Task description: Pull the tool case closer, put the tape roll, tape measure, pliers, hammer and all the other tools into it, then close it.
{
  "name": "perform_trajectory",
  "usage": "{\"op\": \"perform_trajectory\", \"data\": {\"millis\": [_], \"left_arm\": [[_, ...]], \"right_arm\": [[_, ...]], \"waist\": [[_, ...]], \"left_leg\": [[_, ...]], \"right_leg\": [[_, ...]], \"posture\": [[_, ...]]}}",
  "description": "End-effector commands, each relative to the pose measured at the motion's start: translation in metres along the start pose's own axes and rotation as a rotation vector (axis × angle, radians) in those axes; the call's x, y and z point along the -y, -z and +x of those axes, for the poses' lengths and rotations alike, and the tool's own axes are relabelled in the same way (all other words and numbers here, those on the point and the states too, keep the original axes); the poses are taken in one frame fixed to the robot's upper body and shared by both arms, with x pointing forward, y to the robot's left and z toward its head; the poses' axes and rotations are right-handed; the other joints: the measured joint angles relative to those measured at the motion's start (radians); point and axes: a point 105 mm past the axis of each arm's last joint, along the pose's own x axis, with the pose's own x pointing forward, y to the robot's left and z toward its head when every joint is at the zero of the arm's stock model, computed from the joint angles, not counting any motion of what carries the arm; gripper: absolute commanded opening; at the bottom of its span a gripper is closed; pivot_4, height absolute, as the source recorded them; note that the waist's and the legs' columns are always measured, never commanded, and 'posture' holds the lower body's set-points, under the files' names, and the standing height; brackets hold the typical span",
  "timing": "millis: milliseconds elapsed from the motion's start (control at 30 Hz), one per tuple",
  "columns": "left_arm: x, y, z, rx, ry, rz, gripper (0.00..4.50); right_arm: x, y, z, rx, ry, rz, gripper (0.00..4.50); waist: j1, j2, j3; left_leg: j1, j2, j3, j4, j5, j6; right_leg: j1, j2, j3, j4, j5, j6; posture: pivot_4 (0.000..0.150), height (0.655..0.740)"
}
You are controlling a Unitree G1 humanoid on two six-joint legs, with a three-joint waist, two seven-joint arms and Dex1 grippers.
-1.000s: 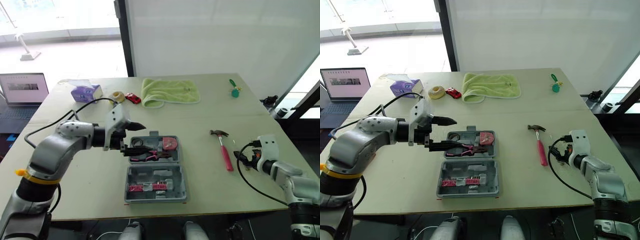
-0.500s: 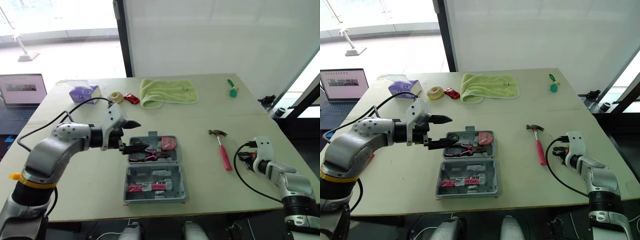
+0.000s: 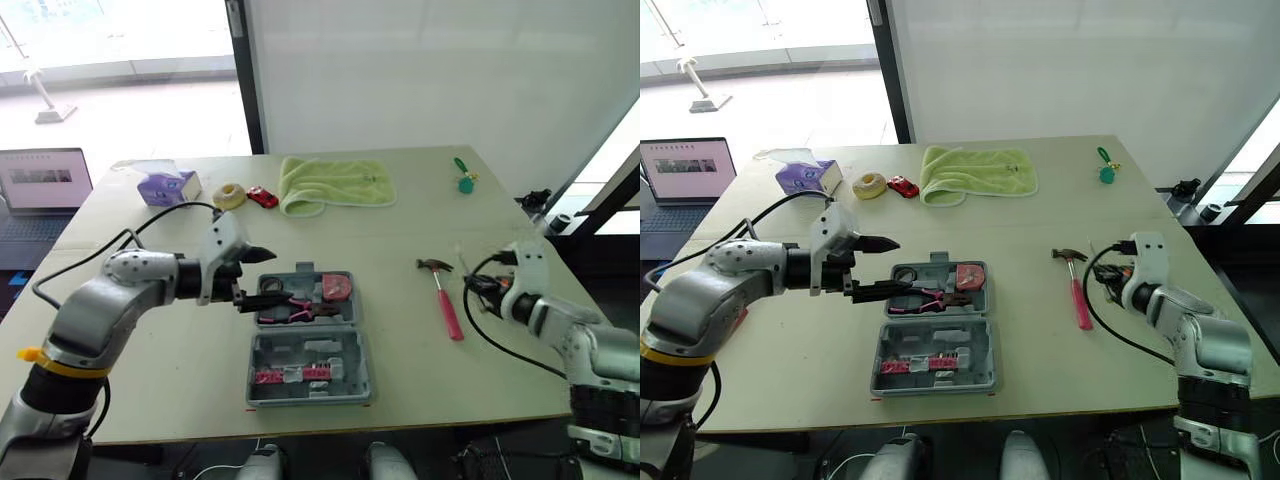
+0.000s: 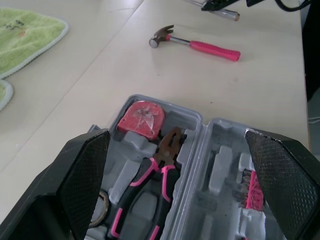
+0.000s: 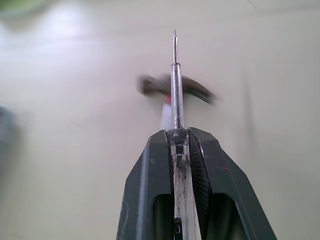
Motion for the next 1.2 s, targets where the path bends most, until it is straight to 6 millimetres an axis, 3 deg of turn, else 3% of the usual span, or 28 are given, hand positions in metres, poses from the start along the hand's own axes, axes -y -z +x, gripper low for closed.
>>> {"op": "perform_trajectory", "data": {"millis": [33, 300, 567, 800, 867, 900, 967, 1033, 1100, 1200], "left_arm": [[0.000, -0.005, 0.000, 0.009, 0.003, 0.037, 4.50], [-0.001, -0.008, 0.001, 0.027, -0.013, 0.045, 4.50], [0.001, -0.004, 0.001, 0.012, -0.014, 0.047, 4.50], [-0.001, -0.001, 0.002, 0.021, -0.020, 0.043, 4.50], [-0.002, 0.000, 0.000, 0.028, -0.026, 0.037, 4.50], [-0.002, 0.002, -0.001, 0.028, -0.028, 0.035, 4.50], [-0.001, 0.006, -0.002, 0.029, -0.025, 0.025, 4.50], [0.001, 0.009, -0.003, 0.043, -0.020, 0.010, 4.50], [0.004, 0.012, -0.003, 0.054, -0.016, -0.001, 4.50], [0.007, 0.014, -0.002, 0.058, -0.015, -0.009, 4.50]], "right_arm": [[-0.048, 0.023, 0.003, -0.059, -0.080, -0.009, 0.01], [-0.072, 0.078, 0.009, -0.183, -0.003, -0.035, 0.01], [-0.070, 0.090, 0.006, -0.228, 0.015, 0.025, 0.01], [-0.060, 0.060, -0.004, -0.176, -0.014, -0.002, 3.44], [-0.063, 0.038, -0.009, -0.123, -0.078, -0.043, 4.41], [-0.072, 0.022, -0.012, -0.074, -0.153, -0.078, 4.47], [-0.088, -0.003, -0.019, -0.024, -0.288, -0.207, 4.47], [-0.095, -0.015, -0.024, -0.037, -0.369, -0.551, 4.47], [-0.094, -0.011, -0.028, -0.111, -0.472, -0.897, 4.47], [-0.090, -0.002, -0.028, -0.175, -0.657, -1.265, 4.47]], "waist": [[0.004, 0.000, 0.000], [0.003, 0.000, 0.000], [-0.001, 0.000, 0.000], [0.002, 0.000, 0.000], [0.002, 0.000, 0.000], [0.001, 0.000, 0.000], [-0.005, 0.001, 0.001], [-0.004, 0.002, 0.001], [-0.001, 0.002, 0.002], [-0.001, -0.002, 0.003]], "left_leg": [[0.000, 0.000, 0.000, 0.000, 0.000, 0.000], [-0.004, -0.002, 0.000, 0.002, 0.000, 0.000], [-0.004, -0.001, 0.000, 0.001, 0.000, 0.000], [-0.004, -0.001, 0.000, 0.001, 0.000, 0.000], [-0.004, -0.001, 0.000, 0.001, 0.000, 0.000], [-0.004, -0.001, 0.000, 0.001, 0.000, 0.000], [-0.004, -0.001, 0.001, 0.001, 0.000, 0.000], [-0.004, -0.001, 0.001, 0.001, 0.000, 0.000], [-0.005, -0.001, 0.001, 0.001, 0.000, 0.000], [-0.005, 0.000, 0.001, 0.001, 0.000, 0.000]], "right_leg": [[0.000, 0.000, 0.000, 0.000, 0.000, 0.000], [-0.002, -0.002, 0.000, -0.001, 0.000, 0.000], [-0.004, -0.001, 0.000, 0.001, 0.000, 0.000], [-0.004, -0.001, 0.000, 0.001, 0.000, 0.000], [-0.004, -0.001, 0.000, 0.001, 0.000, 0.000], [-0.004, -0.001, 0.000, 0.001, 0.000, 0.000], [-0.005, -0.001, 0.000, 0.001, 0.000, 0.000], [-0.005, -0.001, 0.000, 0.001, 0.000, 0.000], [-0.005, -0.001, 0.000, 0.000, 0.000, 0.000], [-0.004, -0.001, -0.002, -0.001, 0.000, 0.001]], "posture": [[0.150, 0.7367], [0.150, 0.7367], [0.150, 0.7367], [0.150, 0.7367], [0.150, 0.7367], [0.150, 0.7367], [0.150, 0.7367], [0.150, 0.7367], [0.150, 0.7367], [0.150, 0.7367]]}}
